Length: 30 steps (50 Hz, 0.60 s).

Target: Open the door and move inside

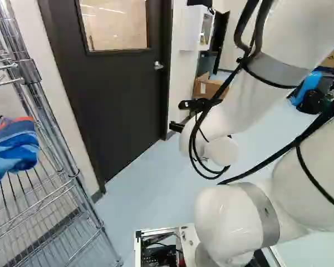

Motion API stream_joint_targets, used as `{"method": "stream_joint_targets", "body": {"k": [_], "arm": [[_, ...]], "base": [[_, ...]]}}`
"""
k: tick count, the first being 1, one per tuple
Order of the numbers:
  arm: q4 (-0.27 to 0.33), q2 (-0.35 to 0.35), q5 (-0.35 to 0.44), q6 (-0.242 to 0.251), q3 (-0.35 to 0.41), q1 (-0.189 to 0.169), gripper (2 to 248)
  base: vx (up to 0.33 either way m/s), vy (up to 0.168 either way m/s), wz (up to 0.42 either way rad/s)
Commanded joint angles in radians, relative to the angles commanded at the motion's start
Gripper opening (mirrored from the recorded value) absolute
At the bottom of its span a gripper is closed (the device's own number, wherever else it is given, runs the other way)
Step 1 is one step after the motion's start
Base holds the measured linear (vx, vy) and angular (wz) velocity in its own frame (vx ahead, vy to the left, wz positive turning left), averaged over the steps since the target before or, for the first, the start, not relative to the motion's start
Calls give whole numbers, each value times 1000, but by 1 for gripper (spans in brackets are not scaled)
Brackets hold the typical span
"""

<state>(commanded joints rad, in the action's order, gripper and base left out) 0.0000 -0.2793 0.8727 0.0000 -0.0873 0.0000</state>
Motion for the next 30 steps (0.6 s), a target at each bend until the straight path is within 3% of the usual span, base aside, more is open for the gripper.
{"method": "stream_joint_targets", "body": {"k": [30], "arm": [[0,0,0,0,0,0,247]], "base": [[0,0,0]]}}
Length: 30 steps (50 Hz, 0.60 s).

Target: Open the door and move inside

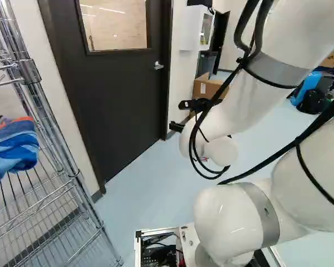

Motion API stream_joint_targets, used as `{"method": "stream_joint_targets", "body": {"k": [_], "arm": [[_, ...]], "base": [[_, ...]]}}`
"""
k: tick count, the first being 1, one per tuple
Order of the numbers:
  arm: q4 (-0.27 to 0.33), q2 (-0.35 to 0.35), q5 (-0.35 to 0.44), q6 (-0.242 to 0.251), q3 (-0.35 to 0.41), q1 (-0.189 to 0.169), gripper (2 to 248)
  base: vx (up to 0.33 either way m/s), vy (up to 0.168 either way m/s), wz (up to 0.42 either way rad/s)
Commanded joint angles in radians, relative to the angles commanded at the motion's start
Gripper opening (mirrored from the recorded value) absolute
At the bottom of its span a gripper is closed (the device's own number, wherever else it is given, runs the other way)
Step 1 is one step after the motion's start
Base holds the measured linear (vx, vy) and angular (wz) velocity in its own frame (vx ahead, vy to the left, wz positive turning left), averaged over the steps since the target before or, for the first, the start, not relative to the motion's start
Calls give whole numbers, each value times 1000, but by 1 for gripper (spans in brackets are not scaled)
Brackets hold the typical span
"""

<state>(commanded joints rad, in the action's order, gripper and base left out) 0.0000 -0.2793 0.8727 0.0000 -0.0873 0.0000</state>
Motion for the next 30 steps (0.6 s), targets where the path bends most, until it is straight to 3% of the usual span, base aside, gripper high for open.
{"method": "stream_joint_targets", "body": {"k": [30], "arm": [[0,0,0,0,0,0,247]], "base": [[53,-1,-3]]}}
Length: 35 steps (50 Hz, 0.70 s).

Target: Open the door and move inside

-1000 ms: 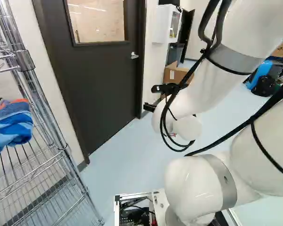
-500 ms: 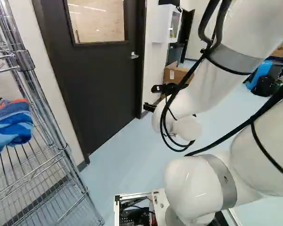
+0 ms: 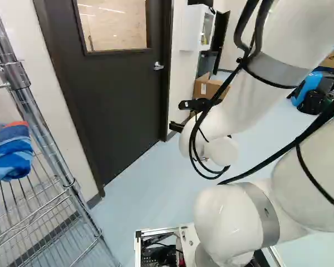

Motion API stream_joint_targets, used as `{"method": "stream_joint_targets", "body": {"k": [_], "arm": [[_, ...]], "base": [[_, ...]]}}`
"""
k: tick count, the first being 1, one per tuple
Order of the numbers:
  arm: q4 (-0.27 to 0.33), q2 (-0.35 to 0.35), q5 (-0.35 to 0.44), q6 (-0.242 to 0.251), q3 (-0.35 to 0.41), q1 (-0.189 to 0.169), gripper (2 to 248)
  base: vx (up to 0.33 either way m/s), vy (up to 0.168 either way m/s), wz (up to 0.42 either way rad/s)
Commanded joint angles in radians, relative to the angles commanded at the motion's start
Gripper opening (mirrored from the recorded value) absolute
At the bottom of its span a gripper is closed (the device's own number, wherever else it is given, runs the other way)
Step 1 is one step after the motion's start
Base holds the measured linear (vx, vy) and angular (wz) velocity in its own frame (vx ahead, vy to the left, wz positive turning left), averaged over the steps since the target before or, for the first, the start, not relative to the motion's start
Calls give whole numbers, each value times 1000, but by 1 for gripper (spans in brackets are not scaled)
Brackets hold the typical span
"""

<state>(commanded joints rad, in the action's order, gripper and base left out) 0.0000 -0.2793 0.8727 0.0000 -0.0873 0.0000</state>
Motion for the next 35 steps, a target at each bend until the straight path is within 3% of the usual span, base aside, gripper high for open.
{"method": "stream_joint_targets", "body": {"k": [35], "arm": [[0,0,0,0,0,0,247]], "base": [[143,1,-4]]}}
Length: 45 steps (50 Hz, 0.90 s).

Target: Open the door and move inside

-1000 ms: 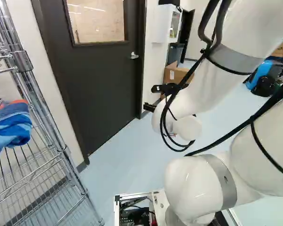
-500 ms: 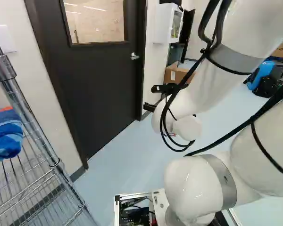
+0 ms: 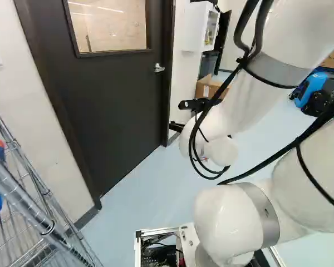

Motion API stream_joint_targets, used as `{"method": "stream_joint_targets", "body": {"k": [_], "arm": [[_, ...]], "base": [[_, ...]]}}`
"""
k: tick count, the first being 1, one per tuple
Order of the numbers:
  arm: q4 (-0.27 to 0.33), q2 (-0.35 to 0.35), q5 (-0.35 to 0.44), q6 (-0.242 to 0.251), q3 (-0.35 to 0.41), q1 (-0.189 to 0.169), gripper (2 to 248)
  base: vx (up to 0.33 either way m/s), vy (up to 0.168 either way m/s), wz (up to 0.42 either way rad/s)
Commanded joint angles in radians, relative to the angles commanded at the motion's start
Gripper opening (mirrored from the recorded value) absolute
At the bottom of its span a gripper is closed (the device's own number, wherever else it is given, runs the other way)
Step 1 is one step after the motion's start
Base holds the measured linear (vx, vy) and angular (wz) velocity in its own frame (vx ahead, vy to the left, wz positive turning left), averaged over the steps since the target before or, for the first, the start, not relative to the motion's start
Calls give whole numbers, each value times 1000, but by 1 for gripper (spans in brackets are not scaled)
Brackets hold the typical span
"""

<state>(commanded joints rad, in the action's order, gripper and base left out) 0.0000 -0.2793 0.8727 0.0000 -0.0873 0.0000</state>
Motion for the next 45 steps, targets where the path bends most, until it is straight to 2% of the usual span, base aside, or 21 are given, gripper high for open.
{"method": "stream_joint_targets", "body": {"k": [15,45], "arm": [[0,0,0,0,0,0,247],[0,0,0,0,0,0,247]], "base": [[173,4,14],[178,31,134]]}}
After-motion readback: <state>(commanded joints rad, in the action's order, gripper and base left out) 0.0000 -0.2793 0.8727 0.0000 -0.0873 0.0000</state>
